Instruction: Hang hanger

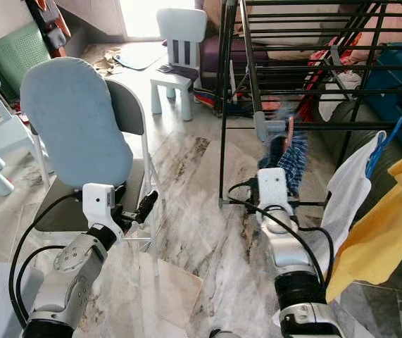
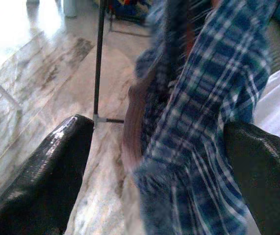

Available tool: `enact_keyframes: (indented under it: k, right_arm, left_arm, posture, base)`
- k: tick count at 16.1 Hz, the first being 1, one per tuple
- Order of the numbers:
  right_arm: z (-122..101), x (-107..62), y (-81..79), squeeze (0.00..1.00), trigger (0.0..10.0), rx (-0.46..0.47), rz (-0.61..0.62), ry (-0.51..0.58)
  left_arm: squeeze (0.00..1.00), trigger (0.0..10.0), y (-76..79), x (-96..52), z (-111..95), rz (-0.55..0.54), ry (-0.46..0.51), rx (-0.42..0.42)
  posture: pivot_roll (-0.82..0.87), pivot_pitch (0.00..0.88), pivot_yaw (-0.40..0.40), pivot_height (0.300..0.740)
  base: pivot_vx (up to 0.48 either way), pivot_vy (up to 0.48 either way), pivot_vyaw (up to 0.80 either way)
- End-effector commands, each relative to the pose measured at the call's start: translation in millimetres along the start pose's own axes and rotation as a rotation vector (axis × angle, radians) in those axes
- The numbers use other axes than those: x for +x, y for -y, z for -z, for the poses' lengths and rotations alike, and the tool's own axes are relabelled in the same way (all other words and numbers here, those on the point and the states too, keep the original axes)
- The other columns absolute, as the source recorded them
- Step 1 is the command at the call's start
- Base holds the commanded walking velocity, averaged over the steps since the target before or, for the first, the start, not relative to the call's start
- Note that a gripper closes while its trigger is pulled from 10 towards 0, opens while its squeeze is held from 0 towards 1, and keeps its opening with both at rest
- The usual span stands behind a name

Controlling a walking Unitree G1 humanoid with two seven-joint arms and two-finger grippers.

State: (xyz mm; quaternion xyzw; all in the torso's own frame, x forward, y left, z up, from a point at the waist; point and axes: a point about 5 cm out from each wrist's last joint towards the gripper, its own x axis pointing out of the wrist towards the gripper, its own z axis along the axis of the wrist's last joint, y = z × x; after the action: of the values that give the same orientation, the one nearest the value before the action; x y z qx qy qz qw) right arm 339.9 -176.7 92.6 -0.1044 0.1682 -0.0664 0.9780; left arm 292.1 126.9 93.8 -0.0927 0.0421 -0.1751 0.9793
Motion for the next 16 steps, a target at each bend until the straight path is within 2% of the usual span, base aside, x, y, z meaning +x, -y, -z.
enact_keyframes:
  k: [1,5,9,12,14,15,16]
  right_arm:
    - [-14.6,-2.0,0.7,0.00,10.0,0.003,0.014,0.087]
    - [-28.4,-2.5,11.1,0.00,10.0,0.012,0.065,0.184]
    - [-22.4,3.1,31.3,0.00,10.0,-0.009,0.074,0.156]
    - [-11.0,8.5,46.8,0.00,10.0,-0.067,0.015,0.102]
    - [-2.0,11.2,52.6,0.00,10.0,-0.071,-0.030,0.059]
    - [-0.3,11.4,52.2,0.00,9.5,-0.056,-0.055,0.058]
    - [0.0,11.8,53.1,0.00,0.0,-0.054,-0.060,0.061]
  left_arm:
    - [0.00,10.0,-1.1,0.8,0.7,-0.003,-0.010,0.004]
    - [0.00,10.0,-2.1,1.4,0.4,-0.010,-0.009,0.008]
    - [0.00,10.0,-3.2,1.4,0.9,-0.018,-0.016,0.016]
    - [0.00,10.0,-3.9,1.5,1.4,-0.016,-0.020,0.019]
    - [0.00,10.0,-3.8,1.9,1.8,-0.013,-0.024,0.021]
    - [0.00,10.0,-3.5,2.0,1.8,-0.011,-0.026,0.023]
    - [0.00,10.0,-3.5,2.0,1.8,-0.011,-0.027,0.025]
  posture:
    - [-0.18,0.095,0.012,0.740]
    - [-0.18,0.093,0.013,0.740]
    - [-0.18,0.092,0.013,0.740]
    - [-0.18,0.092,0.016,0.740]
    - [-0.17,0.091,0.018,0.740]
    - [-0.17,0.092,0.019,0.740]
    - [-0.17,0.092,0.020,0.740]
  base:
    - [0.000,0.000,0.00]
    - [0.000,0.000,0.00]
    - [0.000,0.000,0.00]
    - [0.000,0.000,0.00]
    - [0.000,0.000,0.00]
    - [0.000,0.000,0.00]
    - [0.000,0.000,0.00]
